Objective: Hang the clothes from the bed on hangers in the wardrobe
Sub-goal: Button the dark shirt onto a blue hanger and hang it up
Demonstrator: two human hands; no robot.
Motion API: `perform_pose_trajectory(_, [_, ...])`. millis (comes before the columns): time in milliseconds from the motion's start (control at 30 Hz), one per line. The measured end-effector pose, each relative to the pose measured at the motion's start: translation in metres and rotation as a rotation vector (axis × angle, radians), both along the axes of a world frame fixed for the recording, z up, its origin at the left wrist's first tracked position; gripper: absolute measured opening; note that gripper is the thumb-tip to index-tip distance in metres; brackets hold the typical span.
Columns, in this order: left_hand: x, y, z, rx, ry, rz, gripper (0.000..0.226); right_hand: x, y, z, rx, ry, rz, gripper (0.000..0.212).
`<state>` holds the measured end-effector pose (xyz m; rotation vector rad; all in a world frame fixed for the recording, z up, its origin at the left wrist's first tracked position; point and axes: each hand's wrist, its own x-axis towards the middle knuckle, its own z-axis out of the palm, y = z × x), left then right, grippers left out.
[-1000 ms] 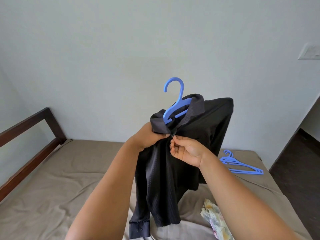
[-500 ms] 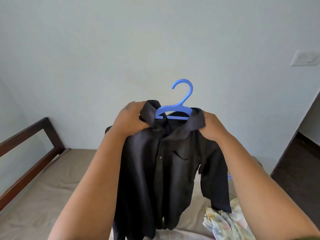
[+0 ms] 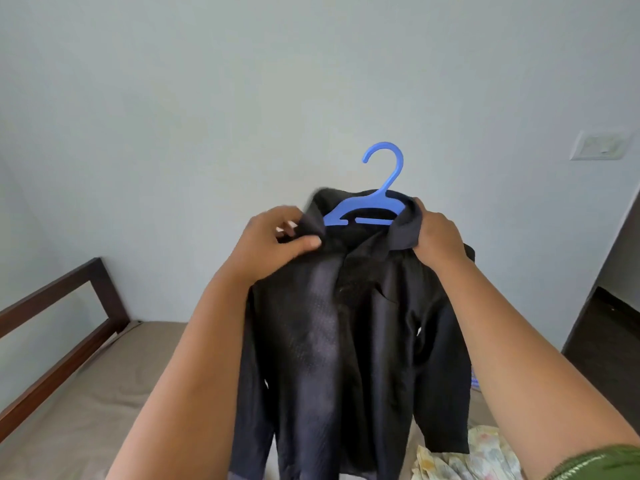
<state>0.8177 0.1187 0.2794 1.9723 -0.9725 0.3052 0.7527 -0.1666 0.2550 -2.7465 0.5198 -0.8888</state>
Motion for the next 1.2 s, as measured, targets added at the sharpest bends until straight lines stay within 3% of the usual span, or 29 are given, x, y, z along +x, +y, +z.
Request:
perform_pose_trajectory(67, [-0.007, 0.012, 0.016, 0.361, 0.161, -0.144, 0.027, 0.0, -0.004, 0.005, -0.011, 0.009, -0.033, 0.045])
perform_pose_trajectory(100, [-0.008, 0.018, 0.022, 0.43, 0.232, -0.192, 0.024, -0.001, -0.005, 0.006, -0.012, 0.017, -0.033, 0.045])
perform_pose_trajectory(167, [-0.001, 0.021, 0.031, 0.337, 0.216, -0.191, 0.022, -0.002, -0.007, 0.006, -0.018, 0.017, -0.013, 0.043])
perform_pose_trajectory(267, [0.014, -0.004, 0.037, 0.223, -0.164, 0.142, 0.039, -0.001, -0.006, 0.005, -0.021, 0.006, 0.004, 0.041])
perform_pose_trajectory(367, [0.02, -0.047, 0.038, 0.451, -0.376, 0.242, 0.08, 0.003, 0.002, 0.007, -0.01, -0.022, 0.056, 0.034])
perform_pose_trajectory(433, [0.021, -0.075, 0.035, 0.546, -0.452, 0.243, 0.062, 0.006, 0.009, 0.01, -0.021, -0.035, 0.094, 0.03])
perform_pose_trajectory(533, [0.019, -0.097, 0.033, 0.477, -0.583, 0.296, 0.03, 0.008, 0.008, 0.013, 0.082, -0.16, 0.16, 0.028])
perform_pose_trajectory(600, [0.022, -0.097, 0.035, 0.418, -0.584, 0.328, 0.028, 0.004, 0.005, 0.014, 0.174, -0.328, 0.215, 0.036])
perform_pose_trajectory(700, [0.032, -0.091, 0.043, 0.359, -0.513, 0.341, 0.031, -0.006, 0.012, 0.004, 0.129, -0.575, 0.207, 0.039])
perform_pose_trajectory(767, [0.034, -0.089, 0.049, 0.335, -0.506, 0.328, 0.032, -0.011, 0.029, 0.001, 0.383, -0.715, 0.242, 0.029])
perform_pose_trajectory(833, [0.03, -0.091, 0.055, 0.306, -0.516, 0.307, 0.031, -0.011, 0.047, 0.007, 0.626, -0.642, 0.284, 0.025])
perform_pose_trajectory(900, [0.026, -0.095, 0.061, 0.327, -0.535, 0.307, 0.031, -0.004, 0.056, 0.012, 0.648, -0.483, 0.309, 0.031])
perform_pose_trajectory(1000, [0.028, -0.094, 0.067, 0.418, -0.526, 0.388, 0.032, 0.002, 0.056, 0.024, 0.704, -0.473, 0.285, 0.025])
perform_pose_trajectory(1067, [0.033, -0.086, 0.067, 0.414, -0.446, 0.414, 0.031, -0.003, 0.043, 0.03, 1.056, -0.434, 0.424, 0.02])
perform_pose_trajectory(1133, [0.037, -0.078, 0.065, 0.378, -0.392, 0.396, 0.032, -0.018, 0.026, 0.033, 1.254, -0.11, 0.538, 0.02])
perform_pose_trajectory(1200, [0.038, -0.072, 0.065, 0.373, -0.4, 0.389, 0.031, -0.032, 0.011, 0.037, 1.075, 0.264, 0.486, 0.026])
